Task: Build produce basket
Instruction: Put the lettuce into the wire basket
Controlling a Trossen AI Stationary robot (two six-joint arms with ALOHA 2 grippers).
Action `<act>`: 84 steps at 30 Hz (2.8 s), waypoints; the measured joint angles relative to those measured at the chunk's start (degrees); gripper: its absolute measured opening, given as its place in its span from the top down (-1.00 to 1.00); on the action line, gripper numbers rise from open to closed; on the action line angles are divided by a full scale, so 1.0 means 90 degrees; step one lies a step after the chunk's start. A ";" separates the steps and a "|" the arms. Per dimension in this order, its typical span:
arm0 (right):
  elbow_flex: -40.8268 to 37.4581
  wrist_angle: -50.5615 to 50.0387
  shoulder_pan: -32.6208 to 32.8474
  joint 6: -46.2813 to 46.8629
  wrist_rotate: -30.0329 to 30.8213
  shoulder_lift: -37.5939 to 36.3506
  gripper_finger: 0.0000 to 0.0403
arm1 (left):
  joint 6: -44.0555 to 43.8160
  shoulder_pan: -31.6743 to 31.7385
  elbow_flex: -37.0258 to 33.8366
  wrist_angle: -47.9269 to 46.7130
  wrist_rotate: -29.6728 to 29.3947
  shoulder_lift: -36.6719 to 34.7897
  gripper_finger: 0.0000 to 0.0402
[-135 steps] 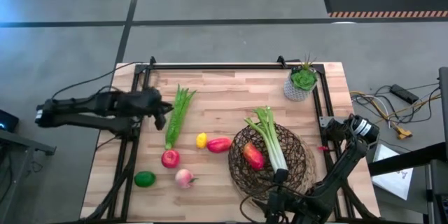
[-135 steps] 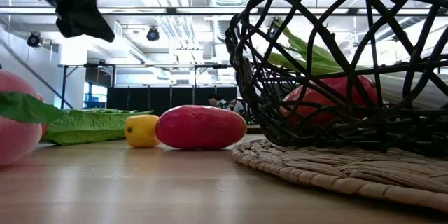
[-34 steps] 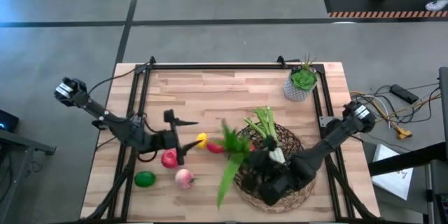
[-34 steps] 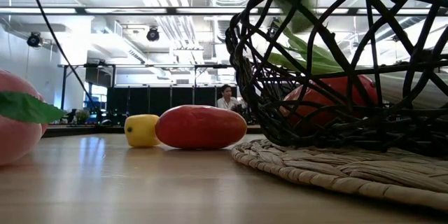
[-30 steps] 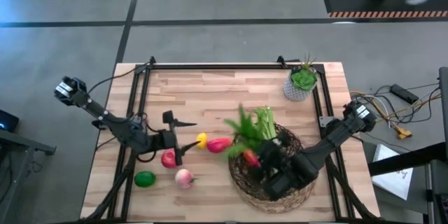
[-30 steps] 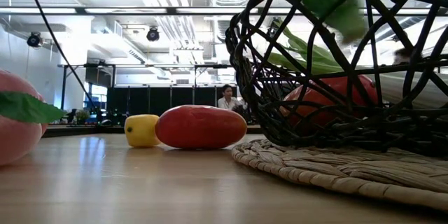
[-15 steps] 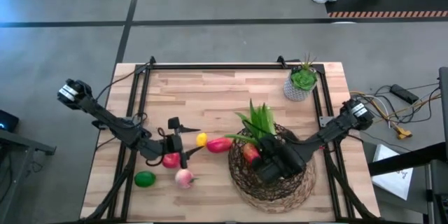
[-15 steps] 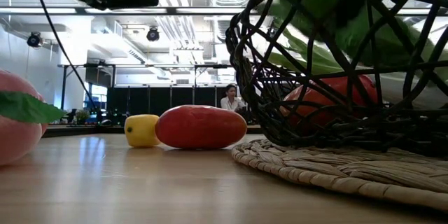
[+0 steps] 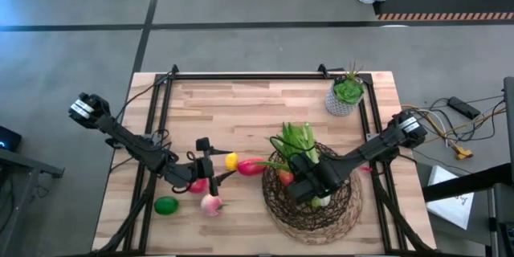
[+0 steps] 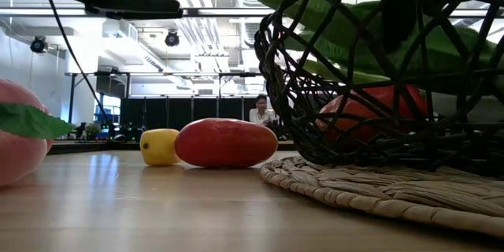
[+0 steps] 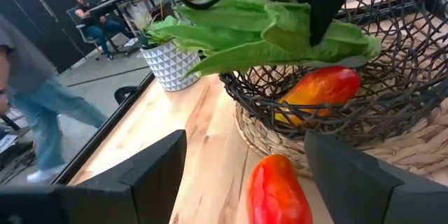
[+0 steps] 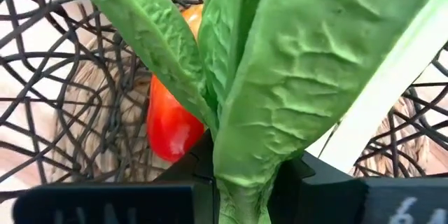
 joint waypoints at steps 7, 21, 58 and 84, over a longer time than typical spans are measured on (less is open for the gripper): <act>-0.0354 0.0250 -0.0005 -0.0257 -0.0114 0.0187 0.71 | -0.0147 0.0000 -0.0003 0.0000 0.0000 -0.0011 -0.36; -0.0453 0.0325 0.0017 -0.0692 -0.0146 0.0109 0.12 | -0.0168 0.0000 -0.0040 0.0000 0.0000 -0.0014 -0.36; -0.0382 0.0337 0.0714 -0.0518 0.0023 -0.0547 -0.08 | -0.0331 -0.0002 -0.0033 -0.0005 0.0046 -0.0018 -0.36; -0.0489 0.0419 0.0886 0.0088 0.1195 0.0080 -0.29 | -0.0328 -0.0007 -0.0023 -0.0003 0.0073 -0.0018 -0.36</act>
